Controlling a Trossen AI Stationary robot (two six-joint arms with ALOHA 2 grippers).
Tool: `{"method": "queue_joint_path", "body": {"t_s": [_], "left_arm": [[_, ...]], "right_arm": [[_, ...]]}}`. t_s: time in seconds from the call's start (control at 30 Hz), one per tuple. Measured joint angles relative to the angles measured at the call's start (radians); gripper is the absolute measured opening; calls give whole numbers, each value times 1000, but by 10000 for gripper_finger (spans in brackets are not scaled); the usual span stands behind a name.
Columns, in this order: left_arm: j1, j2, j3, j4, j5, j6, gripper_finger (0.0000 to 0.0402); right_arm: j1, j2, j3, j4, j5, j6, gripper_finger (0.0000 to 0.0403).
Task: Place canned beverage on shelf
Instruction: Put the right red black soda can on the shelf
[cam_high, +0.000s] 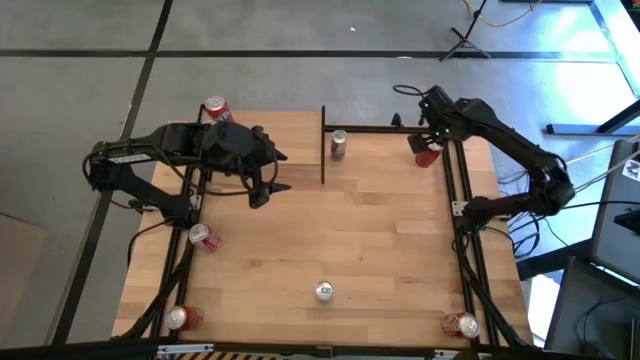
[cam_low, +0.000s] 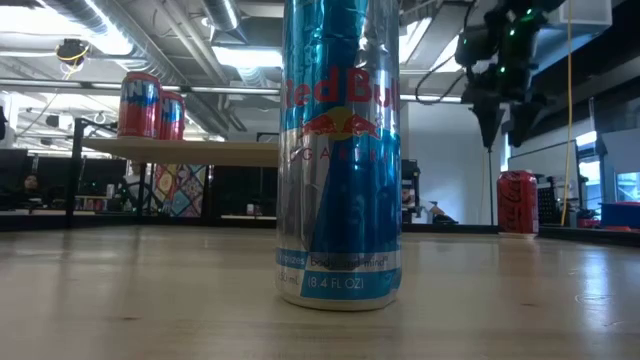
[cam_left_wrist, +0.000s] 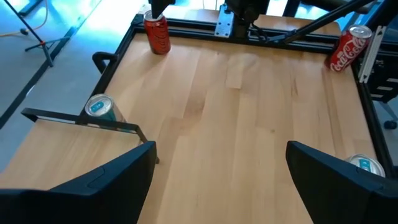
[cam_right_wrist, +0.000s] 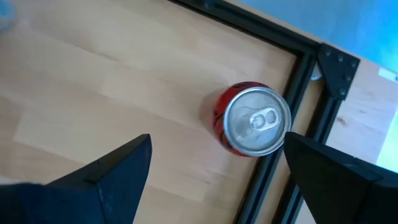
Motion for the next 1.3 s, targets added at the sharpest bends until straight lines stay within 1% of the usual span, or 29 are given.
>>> {"method": "queue_joint_path", "body": {"t_s": [0.1, 0.2, 0.27, 0.53, 0.73, 0.9, 1.03, 1.17, 1.23, 1.3], "left_arm": [[0, 0, 0, 0, -8, 1, 347], [0, 0, 0, -1, -13, 8, 347], [0, 0, 0, -1, -15, 24, 347], [0, 0, 0, -1, -16, 45, 347], [0, 0, 0, -6, -16, 46, 347], [0, 0, 0, -17, -16, 46, 347], [0, 0, -1, -20, -16, 46, 347], [0, 0, -1, -20, -19, 50, 347], [0, 0, -1, -19, -39, 52, 347], [0, 0, -1, -19, -62, 52, 347]], "right_arm": [[-24, 40, 0, 3, 29, -2, 353], [-41, 79, 0, 3, 83, -4, 353], [-52, 103, 0, 6, 91, -4, 353], [-93, 191, 0, 18, 87, -3, 353], [-91, 235, 0, 16, 61, -1, 353], [-93, 247, 0, 0, 18, -9, 348], [-92, 246, 0, -7, -3, -13, 322], [-80, 244, 1, -10, -15, -41, 268], [-61, 243, 1, -3, -15, -67, 240], [-35, 239, 1, 13, -24, -94, 238]]}}
